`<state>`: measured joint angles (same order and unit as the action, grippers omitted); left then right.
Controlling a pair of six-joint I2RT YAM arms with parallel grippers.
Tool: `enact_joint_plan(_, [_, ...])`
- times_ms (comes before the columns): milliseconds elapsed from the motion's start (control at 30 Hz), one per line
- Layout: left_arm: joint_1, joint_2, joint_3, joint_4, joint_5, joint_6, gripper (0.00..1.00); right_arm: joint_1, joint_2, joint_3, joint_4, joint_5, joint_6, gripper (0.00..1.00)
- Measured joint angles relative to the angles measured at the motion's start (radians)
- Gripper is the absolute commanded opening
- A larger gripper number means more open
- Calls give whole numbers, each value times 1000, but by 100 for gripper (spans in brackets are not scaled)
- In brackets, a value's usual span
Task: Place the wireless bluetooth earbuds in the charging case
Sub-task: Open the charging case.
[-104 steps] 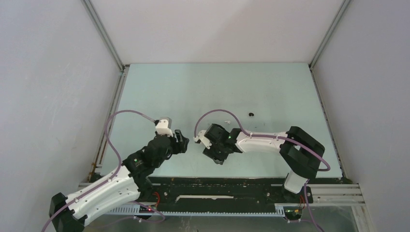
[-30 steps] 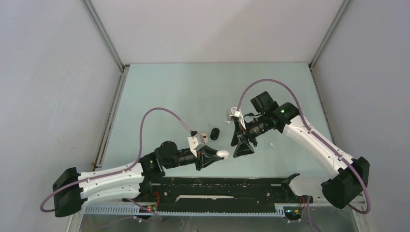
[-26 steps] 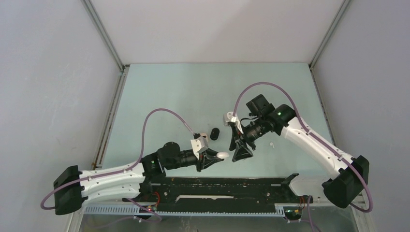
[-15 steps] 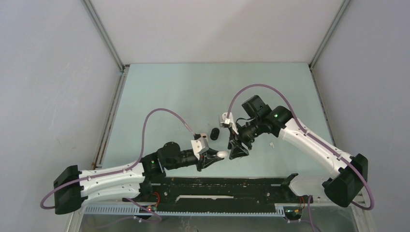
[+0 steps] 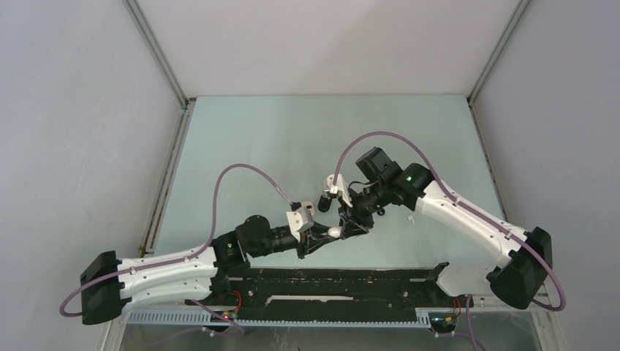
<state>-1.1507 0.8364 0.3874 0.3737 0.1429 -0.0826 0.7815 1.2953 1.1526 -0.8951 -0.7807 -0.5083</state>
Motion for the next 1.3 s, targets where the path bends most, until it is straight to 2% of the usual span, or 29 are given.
enact_joint_plan(67, [-3, 0, 0, 3, -2, -2, 2, 0, 0, 0, 1, 0, -3, 22])
enact_joint_plan(100, [-3, 0, 0, 2, -2, -5, 8, 0, 0, 0, 2, 2, -6, 19])
enact_joint_plan(200, [-3, 1, 0, -2, -2, -9, 35, 0, 0, 0, 1, 3, -15, 14])
enact_joint_plan(233, [-3, 1, 0, -3, -3, -10, 39, 0, 0, 0, 1, 4, -17, 13])
enact_joint_plan(400, [-3, 14, 0, 11, -8, -22, 46, 2, -6, 0, -7, 23, -21, 11])
enact_joint_plan(567, [-3, 58, 0, 16, 8, -23, 47, 6, -27, 0, -16, 48, -24, 11])
enact_joint_plan(733, [-3, 104, 0, 19, 37, -22, 42, 11, -32, 0, -23, 61, -27, 11])
enact_joint_plan(1133, [-3, 107, 0, 40, 47, -22, 40, 19, -32, 0, -26, 63, -26, 11])
enact_joint_plan(1300, [-3, 107, 0, 55, 51, -22, 31, 23, -32, 0, -28, 62, -26, 12])
